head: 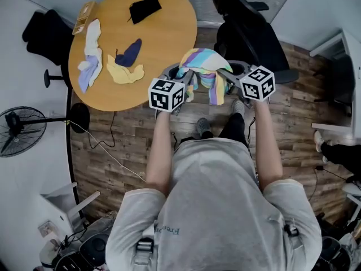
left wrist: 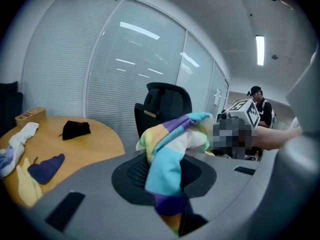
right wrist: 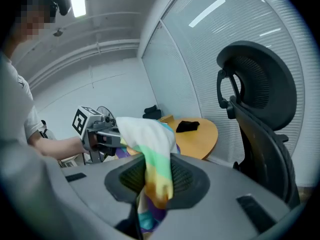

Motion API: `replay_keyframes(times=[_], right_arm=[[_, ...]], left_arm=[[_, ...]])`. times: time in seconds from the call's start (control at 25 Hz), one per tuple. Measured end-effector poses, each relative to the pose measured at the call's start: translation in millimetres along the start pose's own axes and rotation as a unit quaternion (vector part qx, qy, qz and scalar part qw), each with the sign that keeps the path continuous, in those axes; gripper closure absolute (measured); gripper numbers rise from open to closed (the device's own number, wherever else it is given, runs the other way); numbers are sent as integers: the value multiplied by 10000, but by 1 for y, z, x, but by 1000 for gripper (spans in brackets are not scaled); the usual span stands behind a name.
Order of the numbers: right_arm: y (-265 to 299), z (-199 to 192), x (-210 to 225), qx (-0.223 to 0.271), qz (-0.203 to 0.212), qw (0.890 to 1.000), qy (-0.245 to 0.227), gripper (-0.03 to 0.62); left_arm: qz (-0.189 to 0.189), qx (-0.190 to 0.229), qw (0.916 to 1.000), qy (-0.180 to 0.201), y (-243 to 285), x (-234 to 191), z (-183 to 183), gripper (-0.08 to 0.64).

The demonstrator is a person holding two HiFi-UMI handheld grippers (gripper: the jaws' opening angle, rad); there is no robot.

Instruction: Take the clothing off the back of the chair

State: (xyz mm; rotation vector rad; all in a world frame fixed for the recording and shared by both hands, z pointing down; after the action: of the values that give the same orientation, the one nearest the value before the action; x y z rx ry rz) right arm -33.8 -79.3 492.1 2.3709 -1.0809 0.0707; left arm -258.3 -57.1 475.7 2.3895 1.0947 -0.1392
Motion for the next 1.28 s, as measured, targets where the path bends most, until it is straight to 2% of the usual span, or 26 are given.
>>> replay_keyframes(times=[0.2, 0.64, 0.92, 1.28], right_arm=[[-2, -13, 1, -220, -142, 9996, -88, 485], [-12, -20, 6, -318, -424, 9984, -171, 485], [-23, -31, 7, -272, -697, 9972, -13, 485], [-27, -45, 6, -138, -1218, 9922, 223, 486]], left_arm=[[-27, -142, 9995, -283, 7, -3, -19, 457], [-51, -395, 9990, -201, 18, -4, -30, 457], [26, -343, 9990, -276, 25, 3, -33, 456], [92, -209, 9978, -630, 31, 16, -46, 456]])
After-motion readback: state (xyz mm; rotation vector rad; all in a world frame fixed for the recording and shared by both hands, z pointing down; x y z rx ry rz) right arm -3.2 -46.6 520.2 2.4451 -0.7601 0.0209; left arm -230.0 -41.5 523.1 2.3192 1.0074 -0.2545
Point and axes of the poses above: the fingertips, and each gripper's own axes: y forward along the fingers, x to its right, z out of its top, the point moved 9 cm from there along -y, backward along the fingers, and after that the axes turned 11 degrees about -z, right-handed, at the moved point
